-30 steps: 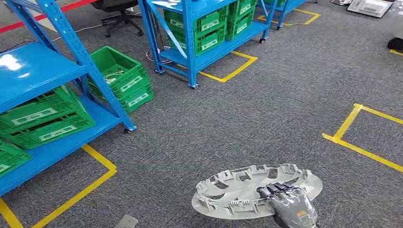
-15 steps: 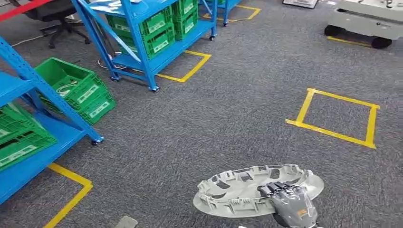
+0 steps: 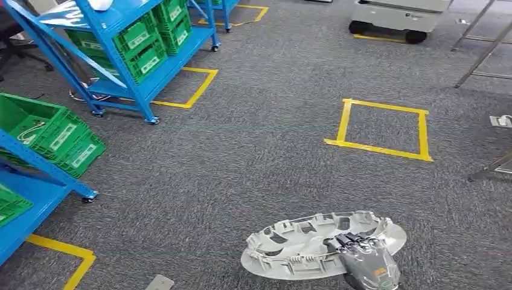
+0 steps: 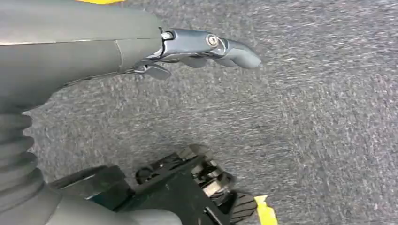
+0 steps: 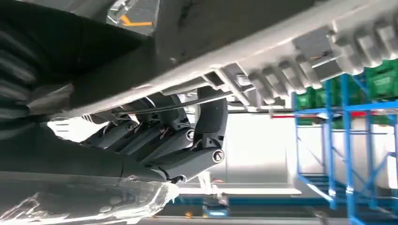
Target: Take the parts from the cabinet and place them on the table.
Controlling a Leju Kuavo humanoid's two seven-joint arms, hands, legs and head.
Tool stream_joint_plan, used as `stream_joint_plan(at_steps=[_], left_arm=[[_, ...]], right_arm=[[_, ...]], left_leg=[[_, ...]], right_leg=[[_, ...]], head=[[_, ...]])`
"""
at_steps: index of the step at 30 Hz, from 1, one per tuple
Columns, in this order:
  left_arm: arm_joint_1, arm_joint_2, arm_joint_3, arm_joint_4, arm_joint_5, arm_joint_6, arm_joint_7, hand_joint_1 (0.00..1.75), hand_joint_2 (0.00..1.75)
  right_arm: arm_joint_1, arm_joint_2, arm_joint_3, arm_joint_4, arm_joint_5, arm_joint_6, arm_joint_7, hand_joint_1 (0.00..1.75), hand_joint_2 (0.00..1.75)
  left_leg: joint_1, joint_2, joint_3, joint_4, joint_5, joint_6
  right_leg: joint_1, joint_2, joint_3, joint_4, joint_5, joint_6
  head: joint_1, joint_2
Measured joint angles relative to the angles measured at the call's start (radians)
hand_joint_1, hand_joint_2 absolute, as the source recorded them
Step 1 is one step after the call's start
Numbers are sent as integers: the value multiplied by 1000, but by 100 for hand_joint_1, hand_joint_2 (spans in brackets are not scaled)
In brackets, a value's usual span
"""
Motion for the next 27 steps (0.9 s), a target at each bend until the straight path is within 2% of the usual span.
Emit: stream_joint_plan(at_steps=[1, 2, 3, 4, 5, 6, 7, 8, 9, 10, 11, 12, 13, 14, 15, 16, 17, 18, 19, 20, 21, 22, 23, 24, 25, 26, 27], left_arm=[[0, 0, 1, 0, 0, 0, 0, 0, 175], [-1, 0, 1, 0, -1, 0, 0, 0, 175], [-2, 0, 2, 0, -1, 0, 0, 0, 175], [-3, 0, 3, 0, -1, 0, 0, 0, 175], [-1, 0, 3, 0, -1, 0, 0, 0, 175], [1, 0, 3, 0, -2, -1, 0, 0, 175], [3, 0, 4, 0, -4, -1, 0, 0, 175], [7, 0, 4, 0, -4, -1, 0, 0, 175], [7, 0, 4, 0, -4, -1, 0, 0, 175], [6, 0, 4, 0, -4, -1, 0, 0, 175], [5, 2, 4, 0, -4, -1, 0, 0, 175], [5, 2, 4, 0, -5, -1, 0, 0, 175], [7, 2, 5, 0, -5, -1, 0, 0, 175], [5, 3, 5, 0, -7, -2, 0, 0, 175], [4, 3, 5, 0, -7, -2, 0, 0, 175], [4, 3, 5, 0, -7, -2, 0, 0, 175], [3, 2, 5, 0, -7, -2, 0, 0, 175], [0, 3, 5, 0, -7, -2, 0, 0, 175], [-1, 3, 5, 0, -7, -2, 0, 0, 175], [0, 2, 5, 0, -7, -2, 0, 0, 175], [3, 3, 6, 0, -7, -2, 0, 0, 175], [5, 4, 7, 0, -7, -2, 0, 0, 175], [6, 5, 7, 0, -7, -2, 0, 0, 175], [6, 5, 8, 0, -7, -2, 0, 0, 175], [5, 5, 8, 0, -7, -2, 0, 0, 175], [4, 5, 9, 0, -7, -3, 0, 0, 175], [4, 5, 9, 0, -7, -3, 0, 0, 175]], right_arm=[[0, 0, 0, 1, -1, 0, 0, 175, 175], [-1, 0, 1, 1, -2, 0, 0, 175, 175], [0, 2, 1, 1, -2, 0, -1, 175, 175], [-4, 4, 2, 2, -3, 0, -2, 175, 175], [-8, 4, 3, 3, -3, 0, -3, 175, 175], [-10, 5, 3, 5, -6, 0, -6, 175, 175], [-10, 7, 3, 6, -9, 0, -8, 175, 175], [-10, 8, 4, 8, -9, 0, -11, 175, 175], [-10, 8, 5, 10, -9, 0, -12, 175, 175], [-10, 10, 6, 11, -10, 0, -14, 175, 175], [-10, 11, 7, 12, -11, 0, -14, 175, 175], [-10, 12, 7, 12, -12, 0, -14, 175, 175], [-14, 12, 7, 12, -12, 0, -14, 175, 175], [-15, 12, 6, 13, -12, 0, -16, 175, 175], [-15, 12, 6, 13, -12, 0, -16, 175, 175], [-13, 12, 6, 14, -12, 0, -16, 175, 175], [-11, 13, 8, 14, -13, 0, -16, 175, 175], [-8, 13, 9, 14, -12, 0, -18, 175, 175], [-10, 13, 10, 14, -12, 0, -18, 175, 175], [-14, 13, 10, 15, -12, 0, -18, 175, 175], [-16, 14, 11, 16, -12, 0, -18, 175, 175], [-16, 14, 11, 16, -13, 0, -18, 175, 175], [-16, 14, 11, 18, -13, 0, -18, 175, 175], [-16, 14, 11, 19, -13, 0, -18, 175, 175], [-15, 14, 11, 19, -12, 0, -17, 175, 175], [-15, 14, 11, 20, -13, 0, -17, 175, 175], [-15, 14, 11, 19, -13, 0, -17, 175, 175]], left_leg=[[2, 13, 2, -3, 0, -6], [3, 20, 3, -2, -6, -13], [6, -15, 1, 11, -20, -19], [7, -66, -24, 68, -59, -21], [9, -92, -64, 154, -103, -22], [9, -102, -107, 238, -139, -23], [9, -106, -144, 307, -159, -23], [9, -109, -158, 325, -151, -22], [10, -111, -149, 299, -120, -21], [11, -114, -126, 242, -78, -19], [13, -129, -78, 137, -17, -17], [18, -164, -46, 67, 15, -18], [25, -225, -27, 19, 11, -17], [25, -213, -26, 15, 6, -15], [21, -204, -28, 14, 5, -8], [17, -192, -27, 14, 7, -1], [21, -175, -24, 5, 13, 9], [22, -159, -21, 0, 17, 15], [20, -149, -20, -1, 16, 22], [16, -133, -20, -1, 15, 26], [12, -114, -19, 0, 13, 29], [10, -97, -19, 0, 12, 30], [9, -83, -19, 0, 11, 31], [8, -68, -17, 0, 9, 30], [8, -56, -14, 0, 7, 29], [8, -43, -8, 0, 3, 27], [7, -33, -1, 1, -1, 21]], right_leg=[[3, 15, -5, 0, 0, -7], [-2, 27, -1, -5, 5, -15], [-6, 36, -1, -8, 7, -20], [-8, 46, -2, -8, 8, -26], [-8, 58, -4, -8, 8, -28], [-8, 71, -6, -8, 9, -31], [-7, 87, -8, -8, 9, -31], [-7, 103, -8, -8, 9, -31], [-8, 118, -8, -7, 10, -29], [-8, 132, -8, -7, 11, -28], [-10, 151, -6, -7, 13, -24], [-11, 161, -7, -7, 14, -22], [-5, 176, -14, 1, 14, -14], [-9, 188, -23, -1, 18, -9], [-14, 201, -27, -5, 23, -1], [-18, 213, -28, -12, 28, 7], [-18, 229, -39, -16, 32, 16], [-15, 183, -42, -3, 26, 15], [-8, 113, -60, 35, 1, 18], [-8, 75, -94, 110, -40, 22], [-9, 59, -139, 207, -84, 23], [-10, 57, -175, 283, -113, 24], [-10, 57, -188, 314, -117, 24], [-10, 56, -176, 294, -97, 24], [-10, 54, -139, 233, -63, 23], [-9, 39, -77, 126, -18, 21], [-8, 5, -16, 27, 14, 19]], head=[[0, 0], [1, 0], [-1, 0], [-7, 0], [-7, 0], [-8, 0], [-8, 0], [-7, 0], [-8, 0], [-7, 0], [-7, 0], [-8, 0], [-8, 0], [-6, 0], [-7, 0], [-9, 0], [-9, 0], [-6, 0], [5, 0], [9, 0], [8, 0], [8, 0], [9, 0], [8, 0], [9, 0], [8, 0], [9, 0]])
